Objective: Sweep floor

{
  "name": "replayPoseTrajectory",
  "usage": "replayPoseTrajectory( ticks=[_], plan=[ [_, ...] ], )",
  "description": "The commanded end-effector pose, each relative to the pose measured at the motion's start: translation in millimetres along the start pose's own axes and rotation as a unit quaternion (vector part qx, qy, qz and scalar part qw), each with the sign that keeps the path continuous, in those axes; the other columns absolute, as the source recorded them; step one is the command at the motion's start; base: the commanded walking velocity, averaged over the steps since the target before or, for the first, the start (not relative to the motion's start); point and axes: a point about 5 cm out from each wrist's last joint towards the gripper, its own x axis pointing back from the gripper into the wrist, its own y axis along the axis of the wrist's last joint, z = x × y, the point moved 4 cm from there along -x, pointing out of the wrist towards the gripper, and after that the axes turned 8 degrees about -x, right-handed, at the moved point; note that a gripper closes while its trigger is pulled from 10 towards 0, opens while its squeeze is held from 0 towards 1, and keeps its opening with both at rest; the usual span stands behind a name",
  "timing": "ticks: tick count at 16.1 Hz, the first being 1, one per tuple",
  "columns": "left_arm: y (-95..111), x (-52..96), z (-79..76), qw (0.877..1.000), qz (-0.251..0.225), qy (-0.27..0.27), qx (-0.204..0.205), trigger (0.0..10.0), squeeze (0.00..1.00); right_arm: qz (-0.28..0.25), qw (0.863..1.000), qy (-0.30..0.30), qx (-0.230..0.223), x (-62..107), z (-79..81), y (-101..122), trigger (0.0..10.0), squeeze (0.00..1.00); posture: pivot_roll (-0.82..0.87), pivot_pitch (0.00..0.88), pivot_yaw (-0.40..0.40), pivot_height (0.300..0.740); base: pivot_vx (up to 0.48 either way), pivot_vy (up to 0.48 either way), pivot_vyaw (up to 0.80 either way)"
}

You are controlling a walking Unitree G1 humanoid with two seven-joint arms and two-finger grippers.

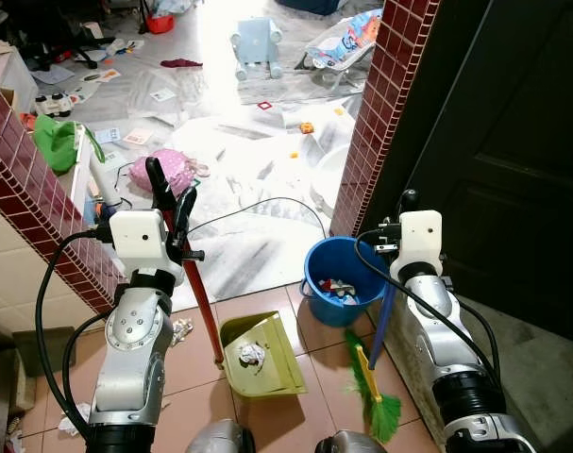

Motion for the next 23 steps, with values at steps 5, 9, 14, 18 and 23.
replayPoseTrajectory(
  ticks=[5, 9, 14, 18, 23],
  plan=[
    [20.2, -4.5, 2.5, 0.999, -0.038, 0.005, -0.004, 10.0, 0.00, 0.018, 1.000, -0.013, 0.002, 1.3, -6.1, -8.2, 10.0, 0.00, -0.04, 0.006, 0.011, 0.740, 0.000, 0.000, 0.00],
    [20.2, -4.5, 2.5, 0.999, -0.038, 0.005, -0.004, 10.0, 0.00, 0.018, 1.000, -0.013, 0.002, 1.3, -6.1, -8.2, 10.0, 0.00, -0.04, 0.006, 0.011, 0.740, 0.000, 0.000, 0.00],
    [20.2, -4.5, 2.5, 0.999, -0.038, 0.005, -0.004, 10.0, 0.00, 0.018, 1.000, -0.013, 0.002, 1.3, -6.1, -8.2, 10.0, 0.00, -0.04, 0.006, 0.011, 0.740, 0.000, 0.000, 0.00],
    [-13.8, -1.2, 18.2, 0.997, 0.021, 0.043, -0.060, 10.0, 0.00, 0.076, 0.996, -0.034, -0.035, 1.4, -1.8, -38.9, 10.0, 0.00, -0.01, 0.000, 0.019, 0.740, 0.000, 0.000, 0.00],
    [38.1, -18.7, 40.1, 0.992, -0.054, 0.095, -0.065, 10.0, 0.00, 0.096, 0.993, -0.067, -0.003, 1.9, -13.6, -47.0, 10.0, 0.00, 0.00, 0.000, 0.017, 0.740, 0.000, 0.000, 0.00]
  ],
)
